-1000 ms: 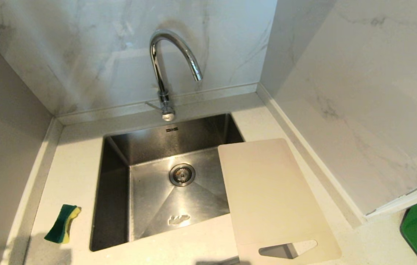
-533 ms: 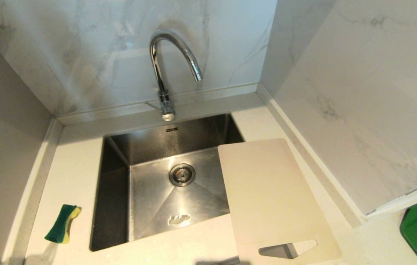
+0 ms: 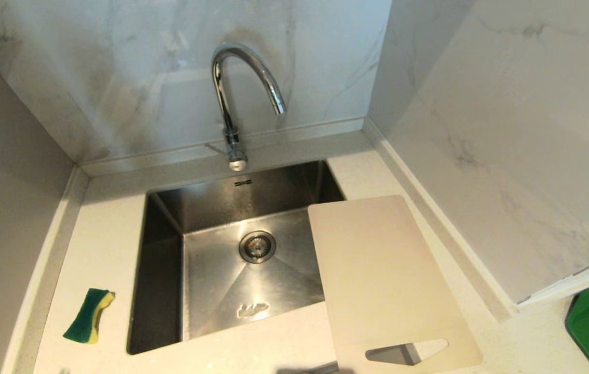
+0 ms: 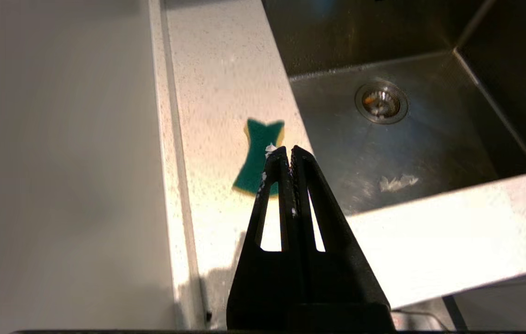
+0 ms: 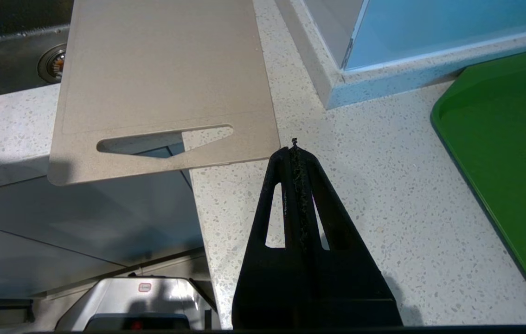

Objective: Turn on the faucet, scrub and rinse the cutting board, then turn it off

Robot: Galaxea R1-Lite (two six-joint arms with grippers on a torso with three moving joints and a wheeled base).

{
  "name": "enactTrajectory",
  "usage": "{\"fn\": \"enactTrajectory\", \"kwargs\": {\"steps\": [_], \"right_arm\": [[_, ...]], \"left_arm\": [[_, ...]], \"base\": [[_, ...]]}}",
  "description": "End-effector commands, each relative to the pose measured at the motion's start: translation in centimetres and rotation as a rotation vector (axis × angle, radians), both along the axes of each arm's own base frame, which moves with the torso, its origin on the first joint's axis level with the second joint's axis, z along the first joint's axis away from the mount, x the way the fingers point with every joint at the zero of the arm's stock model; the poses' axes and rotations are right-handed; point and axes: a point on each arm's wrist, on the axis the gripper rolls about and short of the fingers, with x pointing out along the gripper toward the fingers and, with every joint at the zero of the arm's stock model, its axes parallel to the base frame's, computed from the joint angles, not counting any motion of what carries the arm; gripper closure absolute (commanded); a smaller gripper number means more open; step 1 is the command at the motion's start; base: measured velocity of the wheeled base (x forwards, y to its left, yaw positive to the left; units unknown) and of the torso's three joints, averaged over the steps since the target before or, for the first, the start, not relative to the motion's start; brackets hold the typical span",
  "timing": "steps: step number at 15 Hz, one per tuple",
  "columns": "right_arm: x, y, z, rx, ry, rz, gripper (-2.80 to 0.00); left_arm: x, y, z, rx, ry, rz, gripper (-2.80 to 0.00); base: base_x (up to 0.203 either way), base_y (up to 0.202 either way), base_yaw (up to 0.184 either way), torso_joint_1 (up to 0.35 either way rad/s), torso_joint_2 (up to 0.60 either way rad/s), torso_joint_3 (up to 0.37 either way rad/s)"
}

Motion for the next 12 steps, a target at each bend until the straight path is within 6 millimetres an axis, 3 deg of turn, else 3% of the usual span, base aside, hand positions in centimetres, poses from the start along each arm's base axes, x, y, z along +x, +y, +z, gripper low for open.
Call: {"fn": "enactTrajectory", "kwargs": {"steps": [1,9,12], "right_arm": [[0.0,0.0,0.0,-0.001,0.001,0.0,0.0],[0.0,0.0,0.0,-0.001,0.001,0.0,0.0],[0.0,0.0,0.0,-0.001,0.001,0.0,0.0]], "left_arm": [[-1.0,-0.1,-1.2,0.036,0.001,-0.002,0.0],[-1.3,-0.1,-2.9,0.08,0.158,-0.015,0.0],[-1.9,-0.1,-3.2,0.082,0.117,-0.053,0.0]], "base": [[0.0,0.0,0.0,0.0,0.0,0.0],[0.0,0.0,0.0,0.0,0.0,0.0],[0.0,0.0,0.0,0.0,0.0,0.0]]}}
